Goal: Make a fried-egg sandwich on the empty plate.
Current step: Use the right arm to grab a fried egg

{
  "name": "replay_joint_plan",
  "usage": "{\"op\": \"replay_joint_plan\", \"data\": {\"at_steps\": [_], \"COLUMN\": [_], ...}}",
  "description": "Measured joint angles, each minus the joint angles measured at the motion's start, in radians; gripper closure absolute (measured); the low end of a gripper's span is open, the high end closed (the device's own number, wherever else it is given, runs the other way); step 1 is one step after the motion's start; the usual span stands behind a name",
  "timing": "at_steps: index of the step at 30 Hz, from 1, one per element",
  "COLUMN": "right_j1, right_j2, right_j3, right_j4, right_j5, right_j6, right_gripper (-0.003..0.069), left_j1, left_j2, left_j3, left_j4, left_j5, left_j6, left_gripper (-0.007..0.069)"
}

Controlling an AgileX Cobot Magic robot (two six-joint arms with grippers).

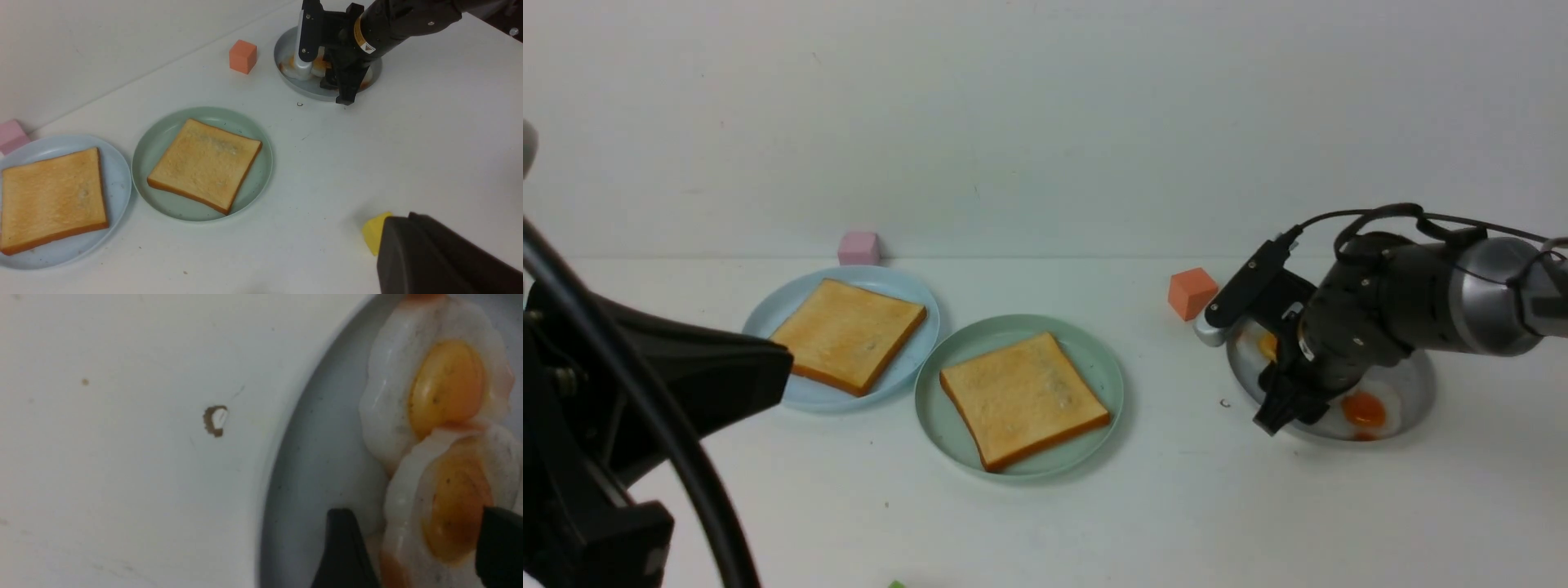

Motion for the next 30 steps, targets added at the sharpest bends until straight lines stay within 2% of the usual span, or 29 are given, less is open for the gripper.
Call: {"op": "replay_joint_plan", "data": {"at_steps": [7, 17, 22, 26, 30], "right_j1": [0.000, 0.000, 0.000, 0.000, 0.001], "right_j2": [0.002, 0.022, 0.023, 0.023, 0.018], "right_j3": [0.000, 0.000, 0.000, -0.003, -0.005], "right_j4": [-0.025, -0.071, -0.086, -0.093, -0.109], "right_j5": [-0.009, -0.013, -0.002, 0.017, 0.028], "right_j6": [0.012, 0.025, 0.030, 0.031, 0.031], "right_gripper": [0.0204, 0.0244, 0.0339, 0.0468, 0.0518], "left_j1": [0.000, 0.000, 0.000, 0.000, 0.000], "left_j2": [0.000, 0.000, 0.000, 0.000, 0.000], "left_j3": [0.000, 0.000, 0.000, 0.000, 0.000], "left_j4": [0.000, -0.001, -0.014, -0.017, -0.019], "left_j5": [0.000, 0.000, 0.000, 0.001, 0.001], "left_j6": [0.017, 0.020, 0.020, 0.020, 0.020], "left_gripper": [0.0638, 0.0638, 0.0637, 0.0636, 0.0636]}}
